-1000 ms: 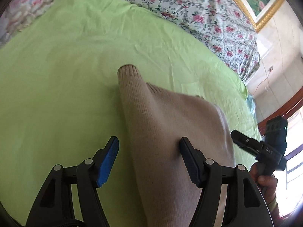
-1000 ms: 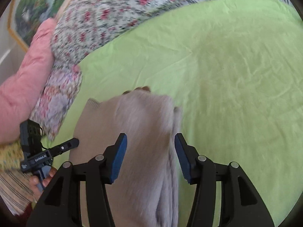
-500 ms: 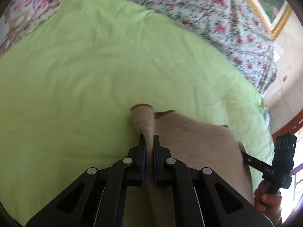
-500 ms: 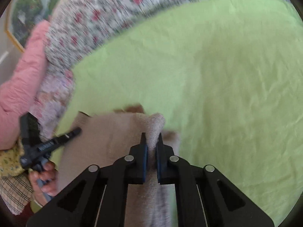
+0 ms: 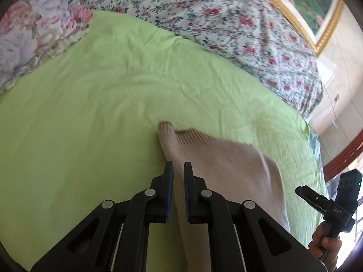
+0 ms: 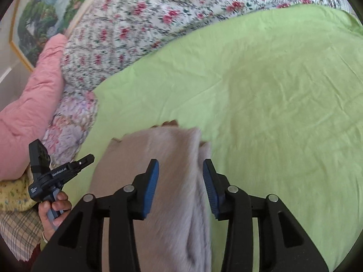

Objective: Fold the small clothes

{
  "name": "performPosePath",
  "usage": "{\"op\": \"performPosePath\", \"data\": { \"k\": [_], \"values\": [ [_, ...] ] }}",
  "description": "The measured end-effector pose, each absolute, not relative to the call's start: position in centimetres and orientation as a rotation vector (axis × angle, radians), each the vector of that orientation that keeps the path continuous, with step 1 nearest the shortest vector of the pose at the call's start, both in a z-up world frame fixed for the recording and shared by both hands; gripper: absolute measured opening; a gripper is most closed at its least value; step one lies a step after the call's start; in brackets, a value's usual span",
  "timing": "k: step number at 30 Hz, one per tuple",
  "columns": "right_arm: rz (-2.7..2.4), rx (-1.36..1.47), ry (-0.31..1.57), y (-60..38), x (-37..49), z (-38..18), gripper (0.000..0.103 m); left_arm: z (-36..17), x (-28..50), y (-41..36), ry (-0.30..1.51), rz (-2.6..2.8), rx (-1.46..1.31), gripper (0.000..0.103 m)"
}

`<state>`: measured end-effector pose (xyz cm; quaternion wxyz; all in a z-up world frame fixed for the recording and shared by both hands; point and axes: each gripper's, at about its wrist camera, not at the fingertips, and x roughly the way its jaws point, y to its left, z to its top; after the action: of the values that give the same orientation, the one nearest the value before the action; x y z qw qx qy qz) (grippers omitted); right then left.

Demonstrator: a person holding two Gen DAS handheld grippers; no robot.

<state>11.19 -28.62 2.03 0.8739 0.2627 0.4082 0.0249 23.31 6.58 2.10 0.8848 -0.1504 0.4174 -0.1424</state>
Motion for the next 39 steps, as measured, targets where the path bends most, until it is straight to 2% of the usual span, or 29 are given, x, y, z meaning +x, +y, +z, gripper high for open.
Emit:
{"op": "performPosePath", "data": {
  "k": [4,9,16,18,25,27,39],
  "values": [
    [0.079,0.532,0.865,-26.9,8.2,2.2,0.050,2.5,18.4,5.6,0.860,-0.322,-0.263,0.016],
    [0.081,0.526,0.888,-25.4,5.0,1.9,0.053,1.5,12.9,4.4,0.888,-0.332,-0.211,0.036],
    [0.064,0.470,0.896,-23.4,1.0,1.4,0.060,0.0,7.1,4.1,0.928,-0.305,-0.165,0.046],
    [0.065,0.449,0.889,-22.8,-0.1,1.4,0.063,-0.2,5.7,4.2,0.927,-0.293,-0.151,0.054],
    [0.069,0.314,0.867,-20.5,-3.3,1.6,0.073,-0.6,1.3,3.3,0.917,-0.276,-0.018,0.068],
    [0.076,0.293,0.874,-20.1,-3.9,1.4,0.075,-0.7,0.4,3.0,0.913,-0.282,0.008,0.075],
    [0.128,0.216,0.880,-17.6,-7.4,1.0,0.083,-1.8,-3.1,3.2,0.920,-0.267,0.085,0.081]
  ]
}}
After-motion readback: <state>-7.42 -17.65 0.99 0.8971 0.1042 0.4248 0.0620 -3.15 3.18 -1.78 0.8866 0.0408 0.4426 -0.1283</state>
